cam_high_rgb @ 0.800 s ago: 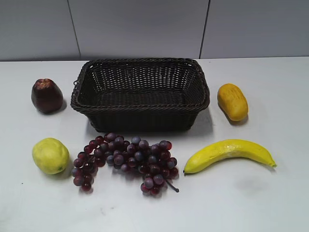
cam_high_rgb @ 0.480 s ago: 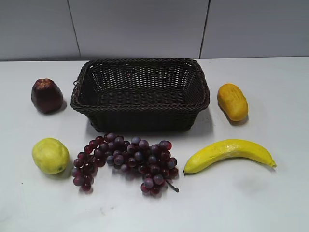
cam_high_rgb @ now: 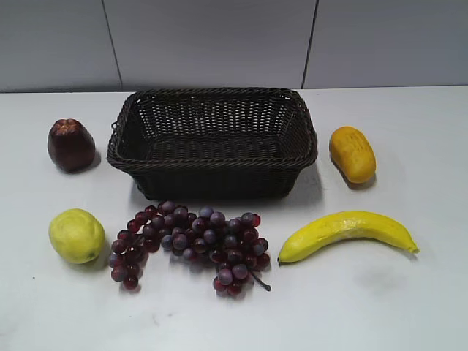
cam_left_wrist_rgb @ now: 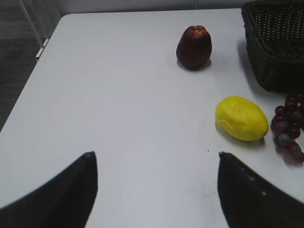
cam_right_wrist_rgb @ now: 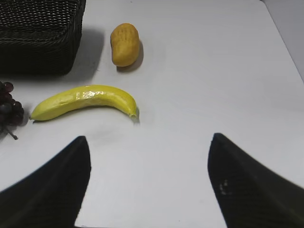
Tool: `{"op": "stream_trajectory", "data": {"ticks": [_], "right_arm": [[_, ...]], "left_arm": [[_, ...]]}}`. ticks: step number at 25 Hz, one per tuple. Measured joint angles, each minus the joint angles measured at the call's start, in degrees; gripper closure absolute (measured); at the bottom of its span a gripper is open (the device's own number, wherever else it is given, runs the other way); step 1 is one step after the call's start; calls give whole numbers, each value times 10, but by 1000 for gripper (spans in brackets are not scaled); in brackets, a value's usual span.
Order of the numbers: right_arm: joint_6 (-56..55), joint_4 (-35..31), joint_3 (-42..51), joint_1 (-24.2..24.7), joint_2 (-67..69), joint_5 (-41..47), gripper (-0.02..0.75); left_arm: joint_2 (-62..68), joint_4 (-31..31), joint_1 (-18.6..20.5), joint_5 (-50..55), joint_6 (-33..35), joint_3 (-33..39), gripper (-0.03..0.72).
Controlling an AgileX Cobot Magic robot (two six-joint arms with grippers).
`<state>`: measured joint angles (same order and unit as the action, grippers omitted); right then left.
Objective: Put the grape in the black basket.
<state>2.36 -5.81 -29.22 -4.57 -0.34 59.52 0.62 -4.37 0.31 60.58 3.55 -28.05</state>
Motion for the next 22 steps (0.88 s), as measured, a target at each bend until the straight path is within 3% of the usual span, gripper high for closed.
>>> {"op": "stream_trajectory", "data": {"ticks": [8, 12, 17, 22], "right_arm": [[0, 0, 0, 0, 0, 0, 153], [0, 0, 0, 0, 0, 0, 153], [0, 0, 0, 0, 0, 0, 153], [0, 0, 0, 0, 0, 0, 153]], "left_arm": [[177, -8, -1, -145, 24, -28, 109], [289, -40, -23, -234, 29, -28, 109], [437, -92, -68, -305, 61, -43, 110], [574, -100, -149, -321, 70, -83, 110]]}}
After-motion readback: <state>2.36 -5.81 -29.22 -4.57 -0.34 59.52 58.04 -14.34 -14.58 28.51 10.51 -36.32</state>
